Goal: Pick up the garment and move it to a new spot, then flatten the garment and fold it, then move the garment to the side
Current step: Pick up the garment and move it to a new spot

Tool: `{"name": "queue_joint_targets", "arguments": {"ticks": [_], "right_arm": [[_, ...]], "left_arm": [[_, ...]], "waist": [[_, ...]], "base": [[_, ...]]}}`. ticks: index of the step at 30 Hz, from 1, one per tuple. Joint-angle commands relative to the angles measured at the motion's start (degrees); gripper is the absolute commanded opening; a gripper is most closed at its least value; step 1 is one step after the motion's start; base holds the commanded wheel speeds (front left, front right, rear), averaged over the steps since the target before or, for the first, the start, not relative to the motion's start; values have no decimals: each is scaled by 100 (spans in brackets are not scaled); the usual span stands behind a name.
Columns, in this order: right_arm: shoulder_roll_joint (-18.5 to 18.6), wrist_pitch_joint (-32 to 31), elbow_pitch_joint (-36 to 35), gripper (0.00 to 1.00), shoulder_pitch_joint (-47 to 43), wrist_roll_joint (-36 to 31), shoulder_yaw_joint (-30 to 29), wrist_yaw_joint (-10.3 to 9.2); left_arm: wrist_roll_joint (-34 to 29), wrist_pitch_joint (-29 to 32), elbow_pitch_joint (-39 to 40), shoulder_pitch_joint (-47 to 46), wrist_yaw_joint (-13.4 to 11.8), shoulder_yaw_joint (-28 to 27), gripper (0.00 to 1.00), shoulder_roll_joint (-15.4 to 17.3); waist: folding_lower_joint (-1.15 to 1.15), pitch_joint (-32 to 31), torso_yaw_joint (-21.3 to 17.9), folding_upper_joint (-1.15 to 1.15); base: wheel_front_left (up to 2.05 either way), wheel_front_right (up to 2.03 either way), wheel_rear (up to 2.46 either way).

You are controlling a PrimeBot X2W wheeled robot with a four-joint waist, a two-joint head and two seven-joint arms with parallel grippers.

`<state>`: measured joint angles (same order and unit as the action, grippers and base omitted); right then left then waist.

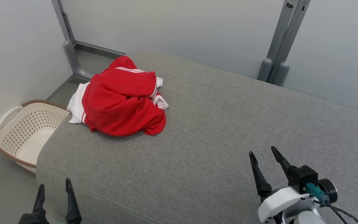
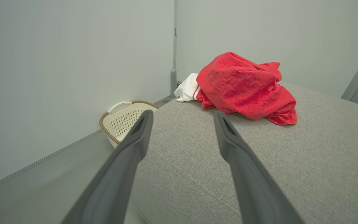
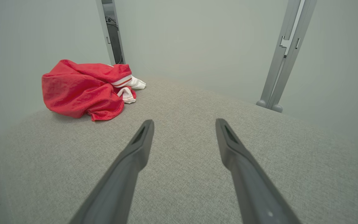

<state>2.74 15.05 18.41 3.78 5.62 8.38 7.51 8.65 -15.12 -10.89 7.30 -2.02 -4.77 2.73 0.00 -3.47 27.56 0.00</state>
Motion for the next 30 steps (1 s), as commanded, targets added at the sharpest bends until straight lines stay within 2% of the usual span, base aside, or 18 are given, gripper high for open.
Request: {"name": "queue_joint_targets", "arguments": {"ticks": [1,7,13,16,21,25,30], "right_arm": [[26,20,15,100,-30,-9,-11,-4],[26,20,-2,100,-102,-8,-30,-4],[25,20,1,100,-311,-118,-25,-4],[21,20,-13,100,-328,-203,185,-4],[26,9,-70,100,-174,-441,588,-6],[31,-108,-228,100,-50,-620,818,-6],[30,-264,-547,100,36,-836,873,-6]], "left_arm": [[61,-6,-17,-78,-16,2,100,28],[28,-6,-574,-629,173,13,100,36],[306,60,-1901,-1893,341,-99,100,134],[468,315,-2614,-2488,349,-233,100,286],[774,657,-3369,-3229,338,-470,100,519],[963,994,-3802,-3751,460,-587,100,739],[1190,1456,-4218,-4311,629,-662,100,958]], "waist": [[0,8,5,0],[0,36,14,0],[0,-20,-58,0],[0,38,-370,0],[0,334,-1031,0],[0,700,-1491,0],[0,1216,-1868,0]], "base": [[0,0,0],[0,0,0],[0,0,0],[0,0,0],[0,0,0],[0,0,0],[0,0,0]]}}
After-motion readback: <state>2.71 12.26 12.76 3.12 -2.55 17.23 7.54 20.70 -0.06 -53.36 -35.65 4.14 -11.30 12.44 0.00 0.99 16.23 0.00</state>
